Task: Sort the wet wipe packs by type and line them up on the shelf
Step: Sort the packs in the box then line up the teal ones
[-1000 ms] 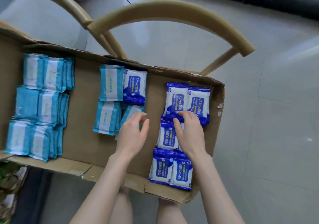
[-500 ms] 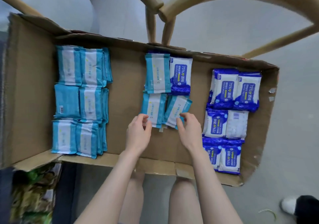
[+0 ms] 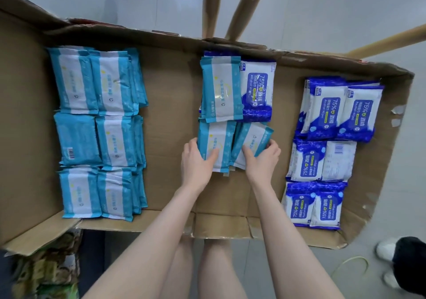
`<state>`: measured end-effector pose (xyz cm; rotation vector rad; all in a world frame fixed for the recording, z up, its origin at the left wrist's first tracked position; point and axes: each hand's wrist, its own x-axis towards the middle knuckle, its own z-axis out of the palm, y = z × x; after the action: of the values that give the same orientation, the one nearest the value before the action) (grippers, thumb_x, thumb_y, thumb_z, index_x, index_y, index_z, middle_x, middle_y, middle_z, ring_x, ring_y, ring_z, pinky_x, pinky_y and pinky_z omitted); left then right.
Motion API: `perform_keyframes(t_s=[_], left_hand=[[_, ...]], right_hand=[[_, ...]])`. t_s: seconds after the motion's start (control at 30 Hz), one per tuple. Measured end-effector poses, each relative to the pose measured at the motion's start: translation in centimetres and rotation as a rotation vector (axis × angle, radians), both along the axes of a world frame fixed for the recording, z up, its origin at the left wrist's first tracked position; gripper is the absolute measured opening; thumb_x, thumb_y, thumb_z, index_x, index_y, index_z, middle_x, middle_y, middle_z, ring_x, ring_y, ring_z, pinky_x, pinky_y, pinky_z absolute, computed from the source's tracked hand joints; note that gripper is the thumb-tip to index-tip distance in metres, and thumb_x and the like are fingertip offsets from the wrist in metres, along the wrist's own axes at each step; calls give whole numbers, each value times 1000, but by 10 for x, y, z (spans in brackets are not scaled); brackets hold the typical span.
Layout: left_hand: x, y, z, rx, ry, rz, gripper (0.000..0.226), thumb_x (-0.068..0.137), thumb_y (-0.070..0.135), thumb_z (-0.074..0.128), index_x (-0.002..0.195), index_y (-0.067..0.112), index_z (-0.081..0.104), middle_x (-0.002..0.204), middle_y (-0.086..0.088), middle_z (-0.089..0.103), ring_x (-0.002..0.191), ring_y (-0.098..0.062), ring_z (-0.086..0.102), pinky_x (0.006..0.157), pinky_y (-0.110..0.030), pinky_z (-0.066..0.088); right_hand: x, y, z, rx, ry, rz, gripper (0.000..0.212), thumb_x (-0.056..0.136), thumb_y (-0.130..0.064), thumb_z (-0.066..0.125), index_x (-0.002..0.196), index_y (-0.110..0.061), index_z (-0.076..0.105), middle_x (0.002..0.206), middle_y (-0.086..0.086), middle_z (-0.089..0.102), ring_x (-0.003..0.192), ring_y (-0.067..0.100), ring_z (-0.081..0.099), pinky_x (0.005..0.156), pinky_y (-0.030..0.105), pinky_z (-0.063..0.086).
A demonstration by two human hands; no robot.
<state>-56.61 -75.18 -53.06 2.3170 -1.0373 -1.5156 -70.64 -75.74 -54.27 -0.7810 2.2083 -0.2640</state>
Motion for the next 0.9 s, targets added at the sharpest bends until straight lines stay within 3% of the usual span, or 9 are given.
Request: perform_keyframes(t_s=[0.13, 0.27, 0.47, 0.57, 0.7, 0.83, 0.9], left_hand=[[-3, 2, -3, -74, 0, 102, 39, 83, 30, 69, 115, 15, 51, 111, 3, 45, 95, -8, 46, 73, -9, 31], [-5, 2, -4, -68, 19, 158, 34, 78, 25, 75, 98, 17, 48, 105, 0, 51, 90, -12, 50, 73, -18, 37], [-1, 1, -3, 36, 222, 239, 31, 80, 20, 74, 100, 23, 50, 107, 2, 63, 93, -11, 62, 80, -32, 54], [0, 4, -4, 34, 270, 292, 27, 82, 16, 72, 95, 26, 51, 104, 4, 64, 90, -7, 63, 77, -27, 54], [-1, 11, -2, 23, 308, 367, 31, 83, 11, 70, 100, 23, 48, 95, 13, 61, 84, 0, 61, 71, -20, 52], [3, 19, 3, 28, 367, 442, 34, 86, 4, 65, 112, 16, 46, 98, 9, 61, 84, 0, 62, 64, -13, 52], [6, 23, 8, 34, 382, 449, 32, 89, 4, 61, 114, 15, 46, 100, 8, 62, 85, -1, 62, 65, -13, 53]], right_hand=[[-5, 1, -11, -29, -7, -21, 62, 77, -24, 76, 124, -2, 43, 122, 13, 46, 116, 27, 44, 100, 42, 38], [-5, 0, -13, -60, 3, -14, 55, 74, -20, 78, 115, -3, 45, 115, 11, 49, 110, 26, 48, 95, 43, 42], [-12, -4, -11, 40, -83, 23, 59, 74, -21, 78, 120, -3, 45, 119, 13, 45, 113, 28, 48, 99, 41, 40], [-16, -7, -11, 47, -152, -8, 55, 74, -19, 78, 114, -7, 43, 117, 10, 48, 108, 25, 51, 95, 41, 44], [-17, -1, -4, 21, -296, -100, 47, 83, -9, 70, 117, -8, 39, 105, 1, 54, 94, 15, 54, 79, 27, 43], [-20, 14, -3, 16, -369, -97, 27, 88, -13, 61, 109, -17, 44, 114, 8, 57, 102, 22, 58, 91, 41, 49], [-23, 20, 3, 33, -419, -105, 23, 92, -16, 57, 112, -18, 46, 120, 11, 55, 106, 23, 58, 92, 39, 49]])
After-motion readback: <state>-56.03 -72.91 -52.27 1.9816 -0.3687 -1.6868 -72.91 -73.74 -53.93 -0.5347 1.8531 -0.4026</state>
